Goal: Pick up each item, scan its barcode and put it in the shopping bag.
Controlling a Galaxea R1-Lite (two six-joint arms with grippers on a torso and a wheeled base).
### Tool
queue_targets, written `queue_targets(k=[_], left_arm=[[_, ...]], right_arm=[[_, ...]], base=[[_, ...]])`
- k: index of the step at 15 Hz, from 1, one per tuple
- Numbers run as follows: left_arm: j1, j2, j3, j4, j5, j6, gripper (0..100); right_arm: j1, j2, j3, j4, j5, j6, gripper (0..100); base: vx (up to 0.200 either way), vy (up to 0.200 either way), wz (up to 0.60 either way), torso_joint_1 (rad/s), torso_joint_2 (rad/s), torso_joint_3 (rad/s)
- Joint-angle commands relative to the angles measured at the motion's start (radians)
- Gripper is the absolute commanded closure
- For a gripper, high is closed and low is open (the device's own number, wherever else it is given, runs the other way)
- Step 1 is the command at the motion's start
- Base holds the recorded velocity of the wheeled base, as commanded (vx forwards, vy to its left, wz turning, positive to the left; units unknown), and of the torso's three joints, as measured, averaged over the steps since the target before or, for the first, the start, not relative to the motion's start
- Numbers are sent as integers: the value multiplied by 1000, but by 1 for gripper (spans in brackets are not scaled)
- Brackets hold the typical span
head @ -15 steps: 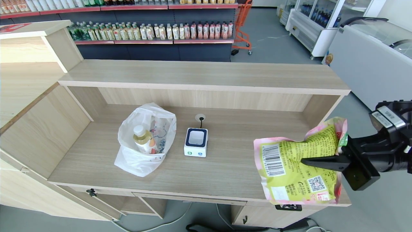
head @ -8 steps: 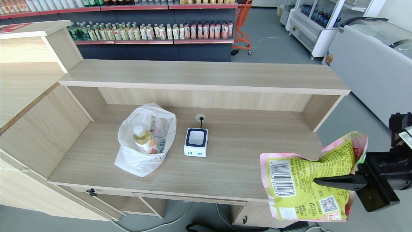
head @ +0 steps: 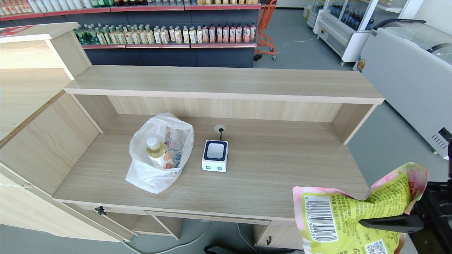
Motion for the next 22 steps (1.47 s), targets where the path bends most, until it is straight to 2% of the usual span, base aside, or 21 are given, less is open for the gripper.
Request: queue_targets(k=[1, 22], left_arm=[[0, 0, 0, 0, 0, 0, 0], [0, 0, 0, 0, 0, 0, 0]], right_arm=[[0, -19, 8, 0, 0, 0, 100], [-29, -39, 46, 31, -3, -15, 100]], base=[[0, 0, 0, 0, 0, 0], [0, 0, 0, 0, 0, 0]])
